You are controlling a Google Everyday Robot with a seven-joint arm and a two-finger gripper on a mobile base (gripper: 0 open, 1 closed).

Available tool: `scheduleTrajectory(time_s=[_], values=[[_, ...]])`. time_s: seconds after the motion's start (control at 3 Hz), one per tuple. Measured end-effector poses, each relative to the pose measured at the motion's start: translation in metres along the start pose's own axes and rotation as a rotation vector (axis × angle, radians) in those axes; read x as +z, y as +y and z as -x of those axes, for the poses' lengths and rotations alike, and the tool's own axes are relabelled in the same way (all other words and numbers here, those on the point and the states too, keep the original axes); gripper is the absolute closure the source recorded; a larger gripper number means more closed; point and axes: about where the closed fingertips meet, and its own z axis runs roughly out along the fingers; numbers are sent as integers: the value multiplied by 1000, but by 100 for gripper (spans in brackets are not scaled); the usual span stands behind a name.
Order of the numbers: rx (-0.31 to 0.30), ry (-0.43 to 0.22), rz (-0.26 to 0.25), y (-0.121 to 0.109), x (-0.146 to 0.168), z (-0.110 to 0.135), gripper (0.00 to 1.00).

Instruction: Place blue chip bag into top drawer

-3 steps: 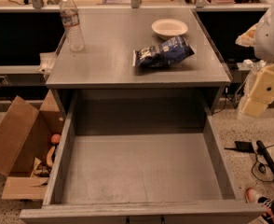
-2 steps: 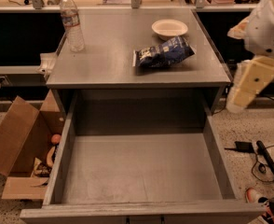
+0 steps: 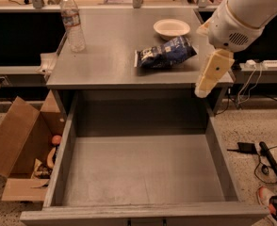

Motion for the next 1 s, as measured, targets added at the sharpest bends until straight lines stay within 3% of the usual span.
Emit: scheduleTrajectory(time_s=[0.33, 0.67, 1.0], values=[[0, 0, 0, 0, 0, 0, 0], [-21, -7, -7, -25, 25, -2, 0], [-28, 5, -40, -66, 61, -12, 0]])
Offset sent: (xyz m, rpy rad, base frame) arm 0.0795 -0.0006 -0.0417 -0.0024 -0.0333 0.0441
